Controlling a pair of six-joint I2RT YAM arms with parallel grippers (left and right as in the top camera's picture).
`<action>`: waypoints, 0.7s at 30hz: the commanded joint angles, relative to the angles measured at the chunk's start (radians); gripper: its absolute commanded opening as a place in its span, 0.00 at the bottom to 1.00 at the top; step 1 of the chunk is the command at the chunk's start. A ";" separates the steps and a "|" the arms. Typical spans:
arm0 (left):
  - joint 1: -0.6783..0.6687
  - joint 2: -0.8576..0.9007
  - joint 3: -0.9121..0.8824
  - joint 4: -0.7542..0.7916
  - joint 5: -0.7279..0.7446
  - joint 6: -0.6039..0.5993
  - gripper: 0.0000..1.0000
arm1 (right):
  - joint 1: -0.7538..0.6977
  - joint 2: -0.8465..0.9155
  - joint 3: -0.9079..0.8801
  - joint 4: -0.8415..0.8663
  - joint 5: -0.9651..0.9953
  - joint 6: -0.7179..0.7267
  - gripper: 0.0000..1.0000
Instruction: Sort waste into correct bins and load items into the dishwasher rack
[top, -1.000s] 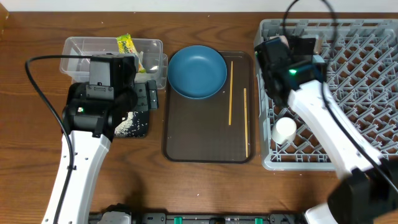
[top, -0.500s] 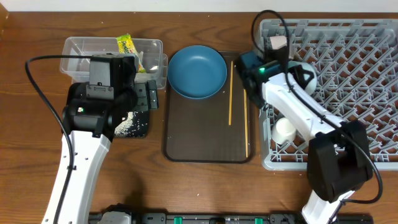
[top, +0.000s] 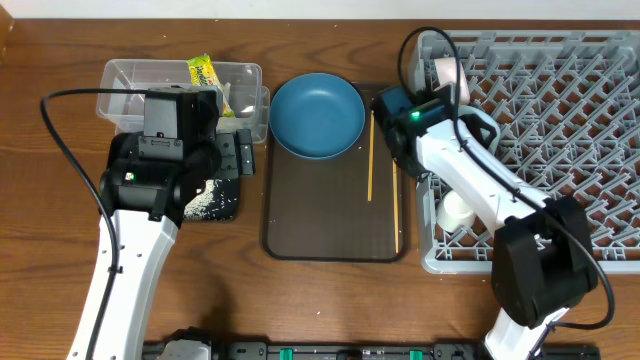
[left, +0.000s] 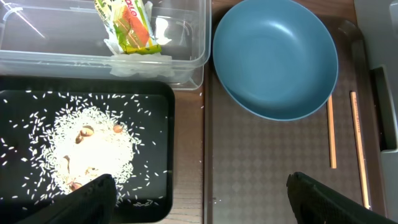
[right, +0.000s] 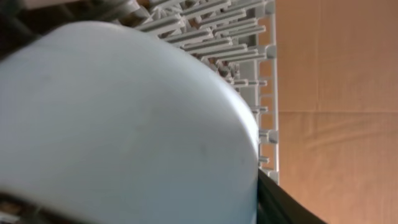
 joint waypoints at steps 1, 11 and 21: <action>0.000 0.001 0.018 -0.002 -0.012 0.006 0.90 | 0.045 0.000 0.003 0.009 -0.109 0.002 0.51; 0.000 0.002 0.018 -0.002 -0.012 0.006 0.90 | 0.092 -0.001 0.123 -0.091 -0.184 0.003 0.60; 0.000 0.001 0.018 -0.002 -0.012 0.007 0.90 | 0.062 -0.001 0.318 -0.045 -0.431 0.002 0.69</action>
